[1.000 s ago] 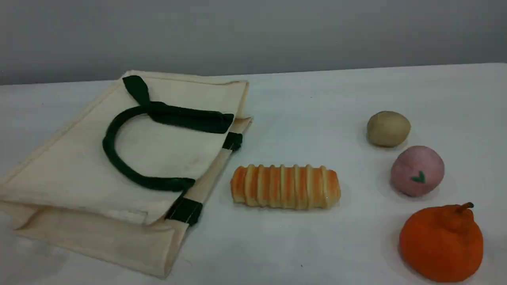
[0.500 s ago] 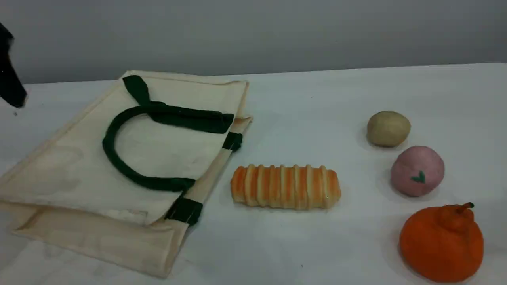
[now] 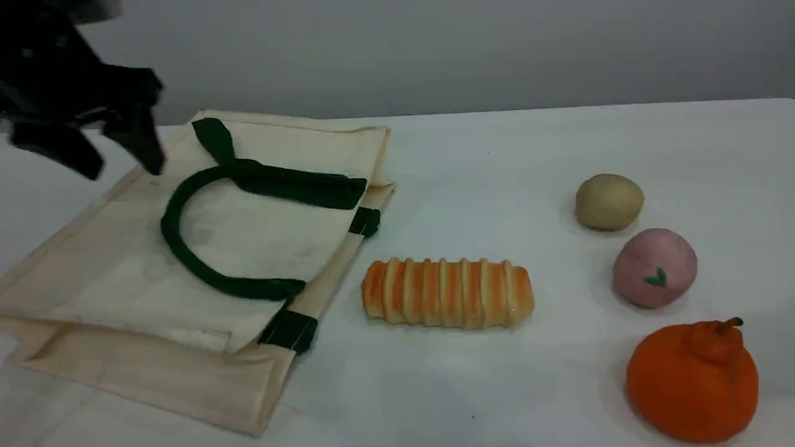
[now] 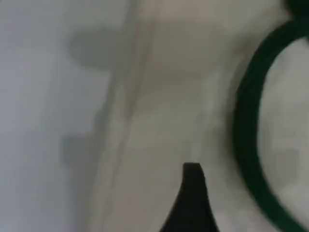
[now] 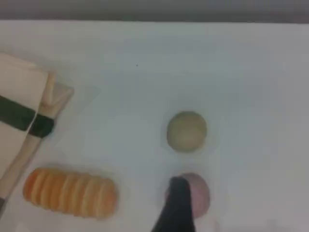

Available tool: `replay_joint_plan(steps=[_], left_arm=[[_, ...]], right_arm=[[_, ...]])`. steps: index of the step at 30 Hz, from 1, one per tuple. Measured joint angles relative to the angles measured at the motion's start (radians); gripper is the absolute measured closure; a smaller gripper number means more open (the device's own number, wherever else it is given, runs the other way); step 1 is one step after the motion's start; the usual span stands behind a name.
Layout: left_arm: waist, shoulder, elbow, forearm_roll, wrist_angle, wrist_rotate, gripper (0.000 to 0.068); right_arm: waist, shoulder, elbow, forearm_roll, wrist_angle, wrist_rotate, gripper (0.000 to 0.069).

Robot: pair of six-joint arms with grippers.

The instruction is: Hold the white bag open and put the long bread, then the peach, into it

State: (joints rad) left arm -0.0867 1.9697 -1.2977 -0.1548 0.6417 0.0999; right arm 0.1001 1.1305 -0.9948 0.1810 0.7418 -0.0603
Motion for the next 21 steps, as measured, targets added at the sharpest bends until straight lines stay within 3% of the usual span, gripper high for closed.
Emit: replay_joint_plan(steps=[9, 21], left_arm=[[-0.008, 0.167, -0.106, -0.002, -0.005, 0.0, 0.0157], [-0.008, 0.226, -0.113, -0.006, -0.054, 0.0, 0.0171]], right_arm=[[0.0, 0.0, 0.0, 0.0, 0.0, 0.0, 0.0103], [0.0, 0.0, 0.0, 0.0, -0.003, 0.0, 0.0103]])
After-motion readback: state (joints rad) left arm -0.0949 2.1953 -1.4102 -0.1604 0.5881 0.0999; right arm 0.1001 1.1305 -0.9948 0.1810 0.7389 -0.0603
